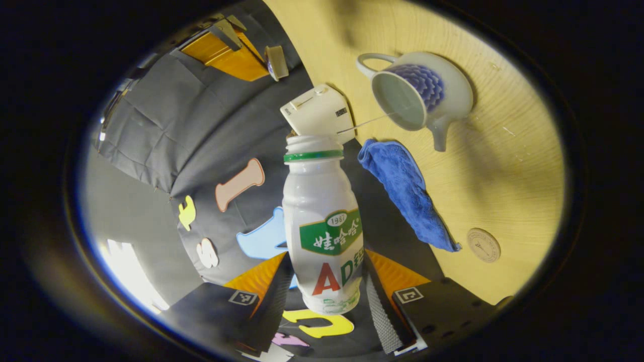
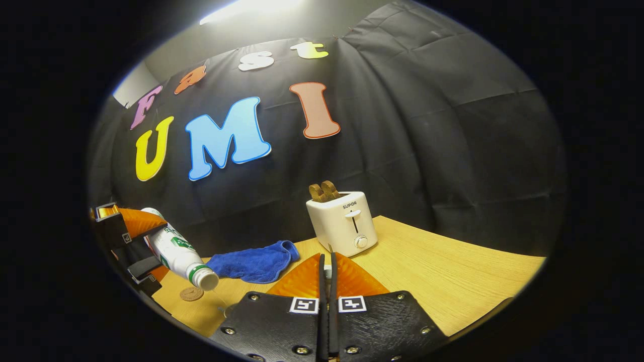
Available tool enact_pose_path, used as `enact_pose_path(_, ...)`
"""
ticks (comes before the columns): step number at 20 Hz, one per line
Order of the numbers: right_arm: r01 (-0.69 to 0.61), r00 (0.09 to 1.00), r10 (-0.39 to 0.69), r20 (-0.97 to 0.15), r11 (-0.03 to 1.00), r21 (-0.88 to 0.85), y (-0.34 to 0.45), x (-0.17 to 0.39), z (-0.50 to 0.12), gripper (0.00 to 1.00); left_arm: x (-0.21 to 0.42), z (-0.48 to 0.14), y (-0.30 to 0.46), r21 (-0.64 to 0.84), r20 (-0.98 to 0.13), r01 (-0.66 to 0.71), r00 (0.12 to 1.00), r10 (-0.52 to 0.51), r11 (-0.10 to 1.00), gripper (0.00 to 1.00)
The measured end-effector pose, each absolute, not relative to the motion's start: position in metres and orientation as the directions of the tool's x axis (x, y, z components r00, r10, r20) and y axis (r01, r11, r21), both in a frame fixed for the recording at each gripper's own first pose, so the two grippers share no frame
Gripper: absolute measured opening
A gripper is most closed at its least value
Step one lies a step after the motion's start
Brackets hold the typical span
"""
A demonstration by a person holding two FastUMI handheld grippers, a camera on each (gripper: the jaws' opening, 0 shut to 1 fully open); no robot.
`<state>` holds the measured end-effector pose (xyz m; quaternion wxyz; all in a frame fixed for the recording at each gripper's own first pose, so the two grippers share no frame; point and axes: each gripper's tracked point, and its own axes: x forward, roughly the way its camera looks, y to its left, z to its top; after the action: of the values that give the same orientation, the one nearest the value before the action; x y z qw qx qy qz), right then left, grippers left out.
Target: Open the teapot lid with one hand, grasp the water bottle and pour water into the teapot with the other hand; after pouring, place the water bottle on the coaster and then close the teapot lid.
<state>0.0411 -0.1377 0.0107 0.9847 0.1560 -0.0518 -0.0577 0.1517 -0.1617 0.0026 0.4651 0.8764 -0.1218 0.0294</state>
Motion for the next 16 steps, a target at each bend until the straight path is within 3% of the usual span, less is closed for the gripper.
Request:
enact_pose_path(6,0.097,0.988,-0.128,0.081,0.945,0.314,-0.138,0.041,0.009,0.00,0.155,0.001,-0.159,0.848,0.149,-0.219,0.972,-0.181,-0.482,0.89)
enact_pose_path(7,0.097,0.989,-0.128,0.081,0.945,0.312,-0.137,0.041,0.009,0.00,0.155,0.001,-0.159,0.861,0.145,-0.213,0.973,-0.179,-0.462,0.83)
enact_pose_path(8,0.096,0.988,-0.127,0.082,0.946,0.310,-0.137,0.041,0.010,0.00,0.154,0.002,-0.158,0.874,0.141,-0.209,0.973,-0.181,-0.438,0.89)
enact_pose_path(11,0.087,0.989,-0.121,0.089,0.946,0.313,-0.137,0.040,0.013,0.00,0.148,0.001,-0.157,0.914,0.129,-0.190,0.974,-0.186,-0.358,0.89)
enact_pose_path(13,0.080,0.988,-0.118,0.098,0.941,0.330,-0.137,0.040,0.012,0.00,0.143,-0.004,-0.149,0.931,0.117,-0.170,0.977,-0.178,-0.322,0.83)
enact_pose_path(14,0.082,0.988,-0.121,0.099,0.939,0.333,-0.139,0.039,0.013,0.00,0.146,-0.008,-0.143,0.943,0.102,-0.150,0.980,-0.173,-0.296,0.89)
enact_pose_path(16,0.086,0.987,-0.126,0.099,0.938,0.336,-0.140,0.040,0.013,0.00,0.151,-0.015,-0.130,0.963,0.082,-0.117,0.985,-0.149,-0.244,0.89)
